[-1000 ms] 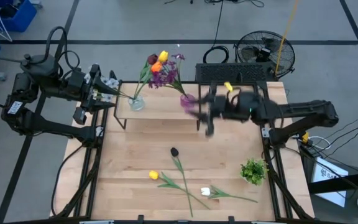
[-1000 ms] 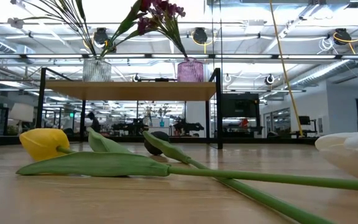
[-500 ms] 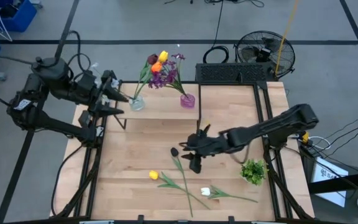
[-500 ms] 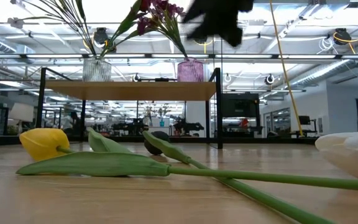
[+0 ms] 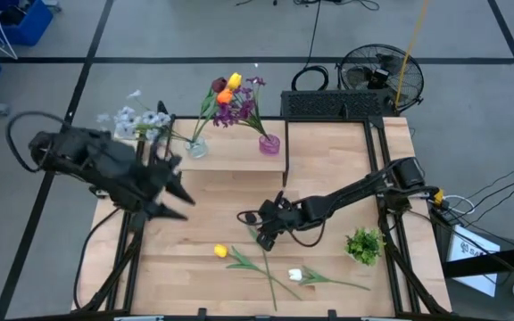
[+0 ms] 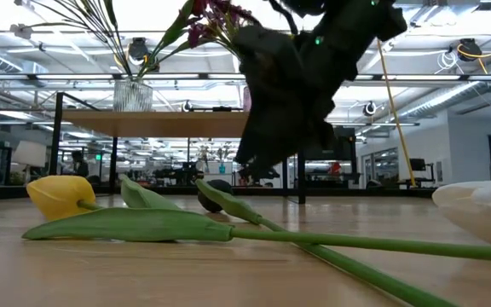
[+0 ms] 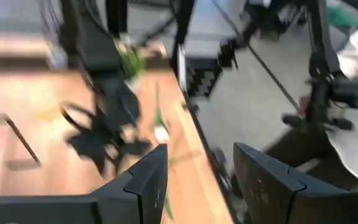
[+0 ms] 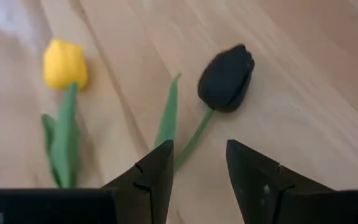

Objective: Pick and place flowers into a vace then onto a shelf
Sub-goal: Put the black flower into the violet vase on the shelf

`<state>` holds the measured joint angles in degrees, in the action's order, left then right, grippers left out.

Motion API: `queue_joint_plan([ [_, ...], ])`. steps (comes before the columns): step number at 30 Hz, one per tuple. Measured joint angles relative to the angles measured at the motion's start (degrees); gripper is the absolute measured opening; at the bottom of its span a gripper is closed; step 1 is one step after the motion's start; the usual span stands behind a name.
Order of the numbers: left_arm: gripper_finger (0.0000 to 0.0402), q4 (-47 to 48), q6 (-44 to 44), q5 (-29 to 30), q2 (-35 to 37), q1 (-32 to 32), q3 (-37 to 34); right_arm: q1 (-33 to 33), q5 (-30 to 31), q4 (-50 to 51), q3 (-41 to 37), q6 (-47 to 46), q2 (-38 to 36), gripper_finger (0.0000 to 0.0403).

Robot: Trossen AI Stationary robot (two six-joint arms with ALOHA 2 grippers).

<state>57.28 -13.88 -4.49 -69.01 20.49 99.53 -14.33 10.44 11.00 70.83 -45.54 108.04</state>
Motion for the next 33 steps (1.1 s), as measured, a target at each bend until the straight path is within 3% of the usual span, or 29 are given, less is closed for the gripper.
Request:
queue_joint_plan([
  [6, 0.0186, 8.7, -15.2, 2.4, -4.2, 8.0, 0.0, 0.0, 0.0, -1.1, 0.0, -0.1, 2.0, 0.0139],
  [13, 0.0186, 17.9, -30.3, 5.3, -12.5, 15.0, 0.0, 0.0, 0.3, -10.3, 0.1, 2.1, 4.0, 0.0139],
  [16, 0.0186, 19.5, -36.0, 6.8, -16.0, 16.4, 0.0, 0.0, 3.6, -8.5, 0.0, 3.0, 5.4, 0.0139],
  [26, 0.0186, 21.1, -46.9, 14.0, -21.0, 21.2, 0.0, 1.1, 11.0, -6.3, 0.0, 4.9, 5.4, 0.0139],
  [33, 0.0186, 22.4, -54.7, 20.0, -21.0, 23.6, 0.0, 1.9, 9.0, -5.8, 0.0, 4.9, 5.4, 0.0139],
])
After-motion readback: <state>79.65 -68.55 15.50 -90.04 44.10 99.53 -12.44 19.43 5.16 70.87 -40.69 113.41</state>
